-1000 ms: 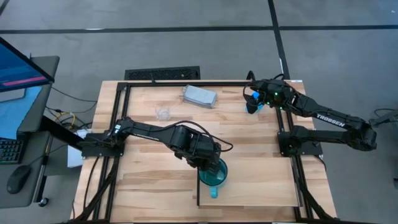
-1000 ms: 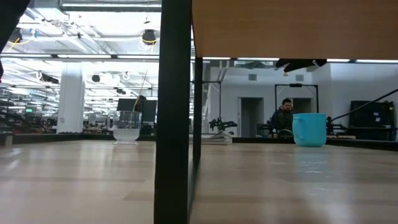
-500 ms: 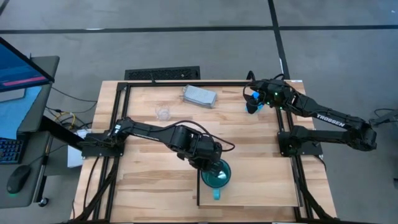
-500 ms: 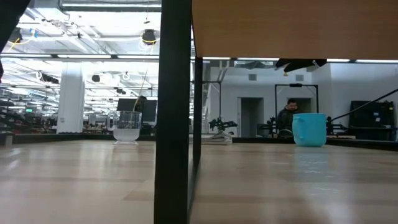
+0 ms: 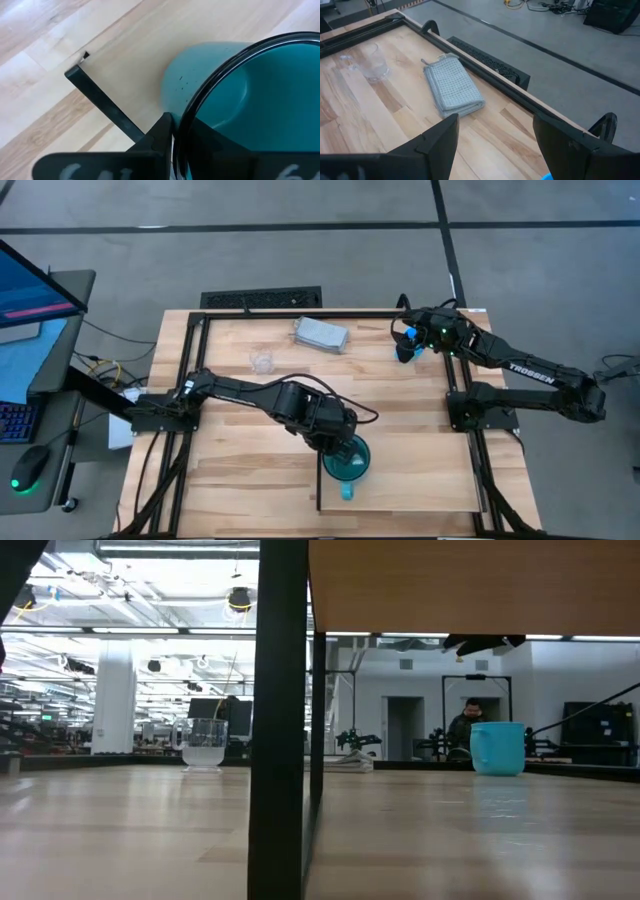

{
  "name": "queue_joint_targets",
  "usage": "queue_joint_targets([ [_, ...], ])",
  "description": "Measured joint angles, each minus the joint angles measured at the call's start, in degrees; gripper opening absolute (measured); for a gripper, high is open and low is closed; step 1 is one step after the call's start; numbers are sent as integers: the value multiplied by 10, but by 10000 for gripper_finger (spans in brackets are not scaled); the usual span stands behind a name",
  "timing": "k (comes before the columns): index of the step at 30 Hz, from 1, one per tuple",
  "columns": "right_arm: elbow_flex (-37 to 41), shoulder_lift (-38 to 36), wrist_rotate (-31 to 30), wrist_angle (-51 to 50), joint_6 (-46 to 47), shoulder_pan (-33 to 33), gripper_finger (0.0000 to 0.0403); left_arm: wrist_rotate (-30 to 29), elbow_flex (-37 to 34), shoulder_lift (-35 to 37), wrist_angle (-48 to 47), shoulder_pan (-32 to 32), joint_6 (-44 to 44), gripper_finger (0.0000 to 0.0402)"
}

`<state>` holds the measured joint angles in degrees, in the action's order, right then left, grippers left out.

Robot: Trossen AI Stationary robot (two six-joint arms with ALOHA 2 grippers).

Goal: Stack small to large cups/mugs on shelf
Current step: Put the blue mug on the shelf

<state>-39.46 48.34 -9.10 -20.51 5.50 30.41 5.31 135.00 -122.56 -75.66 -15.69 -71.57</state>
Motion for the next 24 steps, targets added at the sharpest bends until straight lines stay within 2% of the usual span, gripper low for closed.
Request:
queue_joint_targets([
  [5, 0, 0, -2, 0, 0, 0, 279, -1, 0, 0, 1, -1, -2, 18],
  [12, 0, 0, -2, 0, 0, 0, 279, -5, 0, 0, 1, -1, -10, 40],
  [24, 0, 0, -2, 0, 0, 0, 279, 11, 0, 0, 2, -1, -11, 44],
])
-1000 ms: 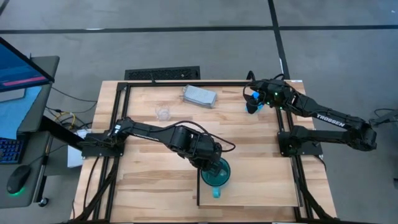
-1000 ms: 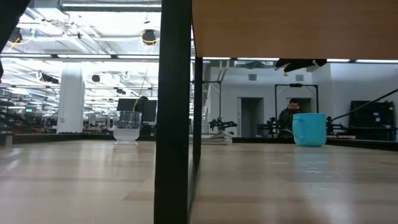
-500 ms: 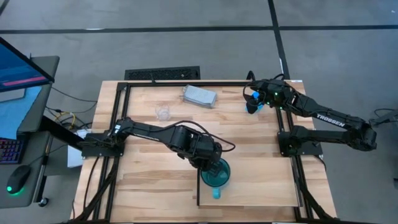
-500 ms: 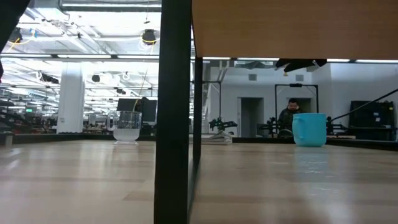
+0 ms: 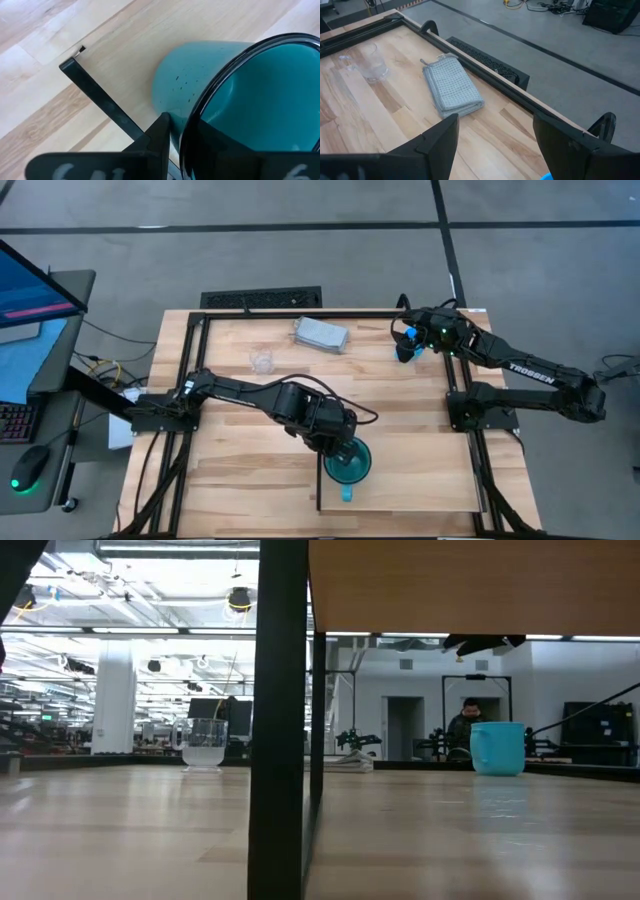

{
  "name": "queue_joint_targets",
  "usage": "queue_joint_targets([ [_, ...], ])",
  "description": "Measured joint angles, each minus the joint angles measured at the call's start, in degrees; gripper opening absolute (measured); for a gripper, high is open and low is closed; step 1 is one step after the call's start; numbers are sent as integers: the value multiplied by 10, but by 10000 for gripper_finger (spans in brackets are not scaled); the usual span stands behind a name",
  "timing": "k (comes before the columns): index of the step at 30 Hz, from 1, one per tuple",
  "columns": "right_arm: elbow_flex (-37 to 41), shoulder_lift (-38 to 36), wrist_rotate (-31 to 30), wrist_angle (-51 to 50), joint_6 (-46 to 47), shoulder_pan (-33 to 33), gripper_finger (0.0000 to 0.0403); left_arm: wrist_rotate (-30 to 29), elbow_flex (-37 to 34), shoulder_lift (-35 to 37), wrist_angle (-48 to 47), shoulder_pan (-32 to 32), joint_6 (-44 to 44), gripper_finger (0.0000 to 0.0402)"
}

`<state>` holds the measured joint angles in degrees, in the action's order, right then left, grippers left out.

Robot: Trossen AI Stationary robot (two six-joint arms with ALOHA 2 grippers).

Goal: Stack small to large cups/mugs on shelf
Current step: Put the blue mug on the shelf

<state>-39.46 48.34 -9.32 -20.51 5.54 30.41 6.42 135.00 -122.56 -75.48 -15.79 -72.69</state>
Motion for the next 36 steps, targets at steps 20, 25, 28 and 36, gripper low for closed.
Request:
queue_joint_targets([
  [20, 0, 0, 0, 0, 0, 0, 279, 11, 0, 0, 0, 0, -4, 44],
  [25, 0, 0, 0, 0, 0, 0, 279, 10, 0, 0, 1, 0, -4, 44],
  [28, 0, 0, 0, 0, 0, 0, 279, 10, 0, 0, 6, 0, -2, 44],
  [36, 0, 0, 0, 0, 0, 0, 279, 26, 0, 0, 8, 0, 2, 92],
])
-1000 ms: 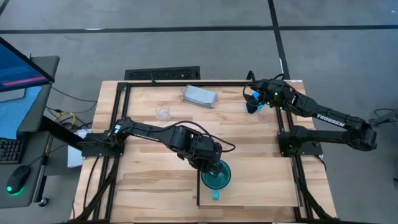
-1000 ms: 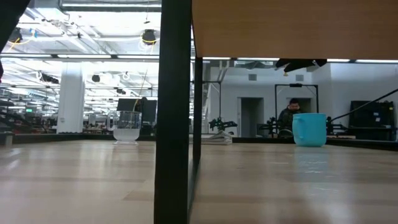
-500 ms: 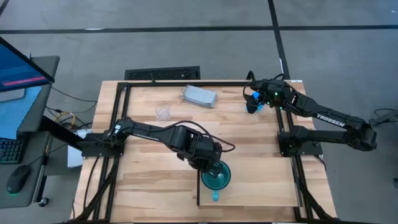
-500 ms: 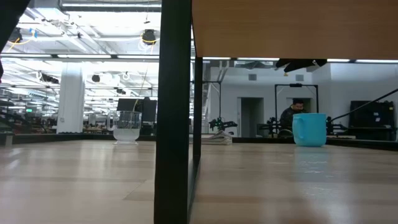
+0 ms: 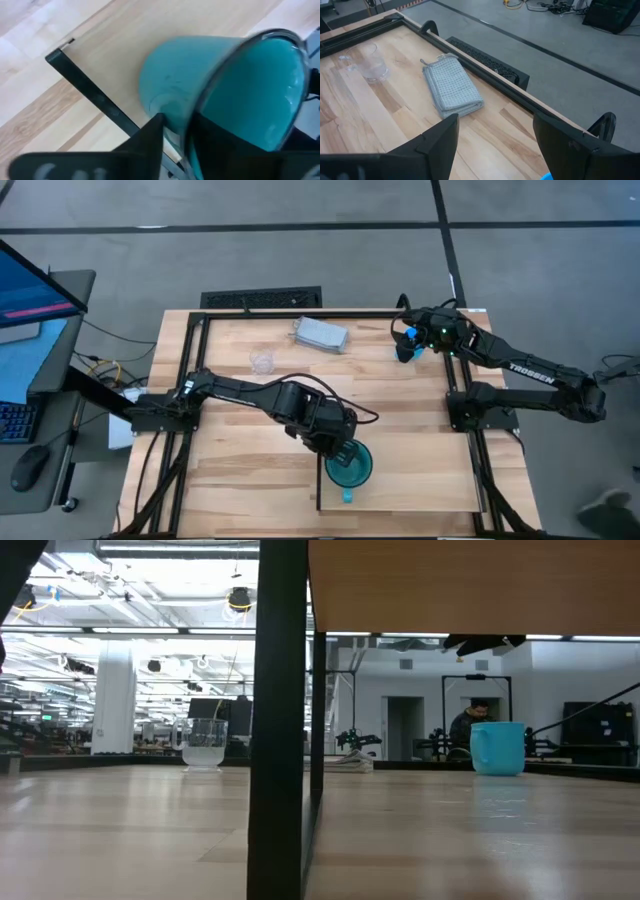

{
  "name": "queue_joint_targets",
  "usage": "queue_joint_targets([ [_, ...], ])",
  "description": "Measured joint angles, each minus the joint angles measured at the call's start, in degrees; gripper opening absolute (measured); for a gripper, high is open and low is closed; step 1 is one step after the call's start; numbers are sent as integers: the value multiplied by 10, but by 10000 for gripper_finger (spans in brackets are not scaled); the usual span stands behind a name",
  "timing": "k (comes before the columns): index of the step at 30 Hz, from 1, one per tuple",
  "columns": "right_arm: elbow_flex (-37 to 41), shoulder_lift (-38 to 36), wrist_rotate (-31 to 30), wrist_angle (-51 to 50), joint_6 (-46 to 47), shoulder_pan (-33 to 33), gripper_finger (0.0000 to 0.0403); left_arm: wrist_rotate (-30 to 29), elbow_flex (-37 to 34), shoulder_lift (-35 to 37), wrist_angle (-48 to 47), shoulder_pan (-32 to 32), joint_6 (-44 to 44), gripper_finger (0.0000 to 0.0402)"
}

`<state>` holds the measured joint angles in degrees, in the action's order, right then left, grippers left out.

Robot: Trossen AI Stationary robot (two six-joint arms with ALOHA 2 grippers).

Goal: Stack small to large cups/mugs on shelf
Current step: Put the blue mug on the shelf, then put the light blue mug on the shelf

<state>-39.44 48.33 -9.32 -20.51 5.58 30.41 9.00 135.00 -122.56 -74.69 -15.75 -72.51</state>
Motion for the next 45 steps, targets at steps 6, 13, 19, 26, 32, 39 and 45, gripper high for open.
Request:
queue_joint_targets([
  [6, 0, 0, 0, 0, 0, 0, 279, 5, 0, 0, 3, 0, -6, 158],
  [13, 0, 0, 0, 0, 0, 0, 279, -7, 0, 3, 27, 2, 11, 178],
  [19, 0, 0, 0, 0, 0, 0, 279, -35, 0, 18, 28, 2, -1, 179],
  [26, 0, 0, 0, 0, 0, 0, 279, -122, 0, 55, 2, 0, -2, 179],
  [32, 0, 0, 0, 0, 0, 0, 279, -243, 0, 84, 14, 2, 120, 179],
  [39, 0, 0, 1, 2, 0, 0, 279, -312, 0, 86, 80, 5, 334, 179],
  [45, 0, -3, 5, 20, 0, 0, 279, -500, -1, 91, 21, 14, 411, 179],
])
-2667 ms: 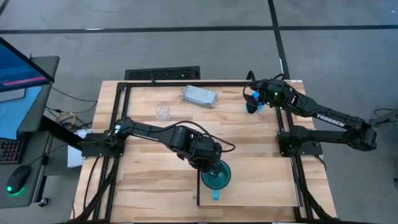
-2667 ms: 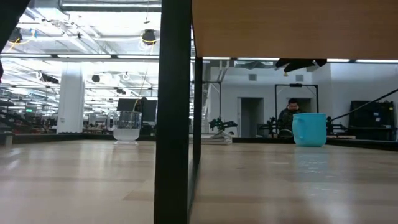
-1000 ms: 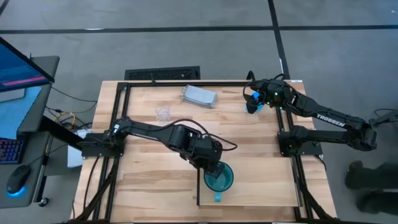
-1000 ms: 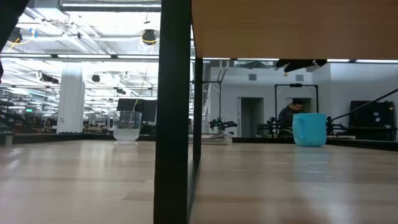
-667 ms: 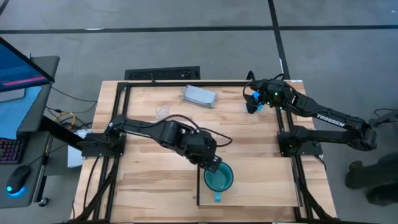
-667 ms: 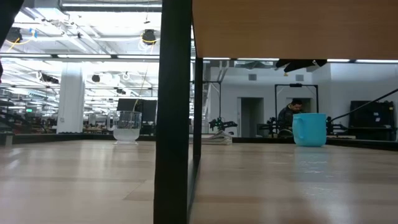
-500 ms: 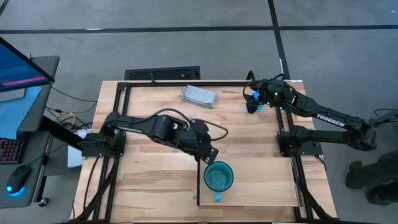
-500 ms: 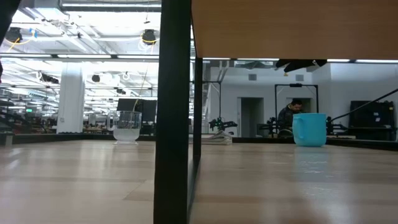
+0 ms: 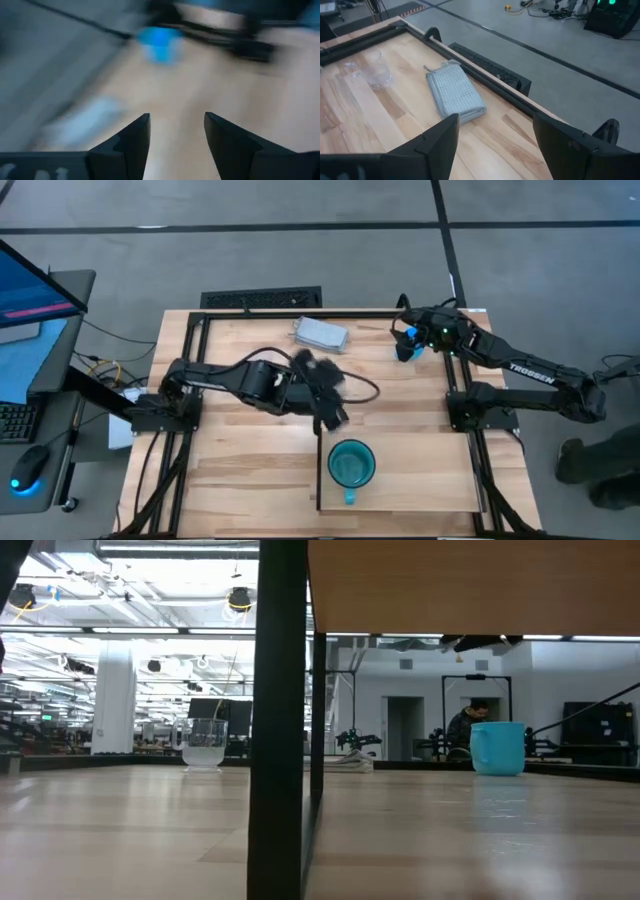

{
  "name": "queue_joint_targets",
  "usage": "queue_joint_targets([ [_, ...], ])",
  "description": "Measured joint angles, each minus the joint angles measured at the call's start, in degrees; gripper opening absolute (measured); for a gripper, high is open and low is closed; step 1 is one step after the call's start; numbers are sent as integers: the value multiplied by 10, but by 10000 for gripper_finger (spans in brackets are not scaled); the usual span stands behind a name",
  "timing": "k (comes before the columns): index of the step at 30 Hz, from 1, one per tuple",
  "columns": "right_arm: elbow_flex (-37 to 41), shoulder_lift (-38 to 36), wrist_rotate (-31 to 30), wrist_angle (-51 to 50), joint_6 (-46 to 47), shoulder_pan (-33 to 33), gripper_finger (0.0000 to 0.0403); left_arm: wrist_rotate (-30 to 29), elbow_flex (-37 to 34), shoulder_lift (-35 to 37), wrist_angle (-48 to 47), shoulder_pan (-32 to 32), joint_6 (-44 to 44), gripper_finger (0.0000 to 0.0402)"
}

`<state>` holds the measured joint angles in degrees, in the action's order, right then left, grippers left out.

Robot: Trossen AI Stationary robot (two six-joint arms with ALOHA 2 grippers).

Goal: Stack small to large cups/mugs on shelf
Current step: Put the light blue mug on the shelf

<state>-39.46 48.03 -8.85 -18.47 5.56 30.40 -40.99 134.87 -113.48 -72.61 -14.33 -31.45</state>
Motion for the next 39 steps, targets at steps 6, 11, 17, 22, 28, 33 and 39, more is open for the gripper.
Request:
queue_joint_targets([
  [6, 0, -23, 0, 18, 9, 0, 279, -173, -2, 34, -176, 4, -132, 179],
  [11, 0, -40, -1, 45, 16, 0, 279, -127, -31, 72, -161, 8, -39, 179],
  [17, 0, -43, -2, 74, 40, 0, 279, -85, -107, 136, -135, 11, 42, 179],
  [22, 0, -42, -2, 84, 40, 0, 279, 48, -288, 260, 86, 24, 176, 179],
  [28, 0, -42, 0, 84, 40, 0, 279, 184, -553, 434, 380, 90, 259, 179],
  [33, 0, -42, -1, 49, 30, 0, 279, 246, -711, 539, 479, 151, 261, 179],
  [39, 0, -42, -2, -44, -3, 0, 279, 395, -859, 612, 636, 209, 271, 179],
])
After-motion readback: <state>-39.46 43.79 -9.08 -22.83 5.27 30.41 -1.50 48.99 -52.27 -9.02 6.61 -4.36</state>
